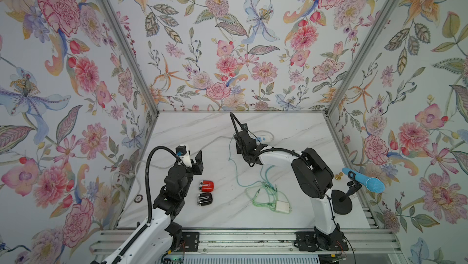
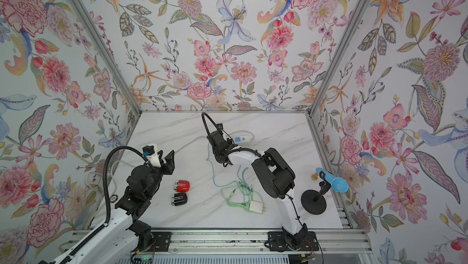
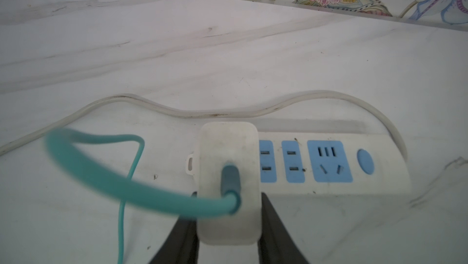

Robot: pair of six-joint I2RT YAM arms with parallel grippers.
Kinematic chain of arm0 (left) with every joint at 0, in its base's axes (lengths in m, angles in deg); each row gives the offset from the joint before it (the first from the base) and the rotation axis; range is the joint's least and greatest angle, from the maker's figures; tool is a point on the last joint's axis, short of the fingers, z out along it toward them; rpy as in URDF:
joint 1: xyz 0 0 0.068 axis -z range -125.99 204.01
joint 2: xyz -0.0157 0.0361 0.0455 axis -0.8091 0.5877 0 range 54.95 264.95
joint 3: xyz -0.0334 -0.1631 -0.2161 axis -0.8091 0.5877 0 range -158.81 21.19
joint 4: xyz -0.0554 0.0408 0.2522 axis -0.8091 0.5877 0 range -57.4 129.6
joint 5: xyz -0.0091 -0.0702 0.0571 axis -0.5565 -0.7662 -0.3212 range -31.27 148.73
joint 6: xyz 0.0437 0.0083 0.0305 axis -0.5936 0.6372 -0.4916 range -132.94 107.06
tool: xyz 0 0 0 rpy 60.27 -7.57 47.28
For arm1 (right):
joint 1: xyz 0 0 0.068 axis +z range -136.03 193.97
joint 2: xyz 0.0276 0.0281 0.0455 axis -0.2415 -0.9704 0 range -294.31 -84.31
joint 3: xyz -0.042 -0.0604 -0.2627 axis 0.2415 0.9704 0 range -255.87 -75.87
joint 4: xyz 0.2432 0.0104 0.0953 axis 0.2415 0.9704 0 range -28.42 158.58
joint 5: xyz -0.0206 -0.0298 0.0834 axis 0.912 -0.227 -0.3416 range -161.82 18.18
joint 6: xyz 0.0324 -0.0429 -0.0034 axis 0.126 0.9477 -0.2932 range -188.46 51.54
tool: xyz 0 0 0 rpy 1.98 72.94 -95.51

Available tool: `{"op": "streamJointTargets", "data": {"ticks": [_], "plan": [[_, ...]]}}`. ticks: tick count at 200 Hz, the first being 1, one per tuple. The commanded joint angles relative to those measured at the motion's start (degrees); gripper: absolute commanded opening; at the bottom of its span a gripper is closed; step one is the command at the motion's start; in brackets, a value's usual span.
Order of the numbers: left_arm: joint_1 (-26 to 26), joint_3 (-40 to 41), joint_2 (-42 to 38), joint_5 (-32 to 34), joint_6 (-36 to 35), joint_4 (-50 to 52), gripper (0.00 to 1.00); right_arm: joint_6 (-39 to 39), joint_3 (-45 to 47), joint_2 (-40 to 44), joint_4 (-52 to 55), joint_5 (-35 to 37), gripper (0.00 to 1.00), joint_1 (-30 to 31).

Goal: Charge the electric shaver
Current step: Insert the plug into the socket.

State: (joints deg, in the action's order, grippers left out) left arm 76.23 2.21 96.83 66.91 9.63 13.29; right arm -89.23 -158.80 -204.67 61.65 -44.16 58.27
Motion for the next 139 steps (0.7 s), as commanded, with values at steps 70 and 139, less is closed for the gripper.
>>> {"op": "streamJointTargets", "data": {"ticks": [70, 139], "plan": [[-0.8, 0.5, -0.7, 0.6, 0.8, -1.4, 0.58, 5.4, -4.1, 2.1, 5.3, -10.9, 0.43, -2.8], [-0.9, 0.5, -0.9, 0.7, 0.8, -1.0, 0.58, 6.1, -4.8, 2.7, 4.8, -11.7, 0.45, -4.0]]}}
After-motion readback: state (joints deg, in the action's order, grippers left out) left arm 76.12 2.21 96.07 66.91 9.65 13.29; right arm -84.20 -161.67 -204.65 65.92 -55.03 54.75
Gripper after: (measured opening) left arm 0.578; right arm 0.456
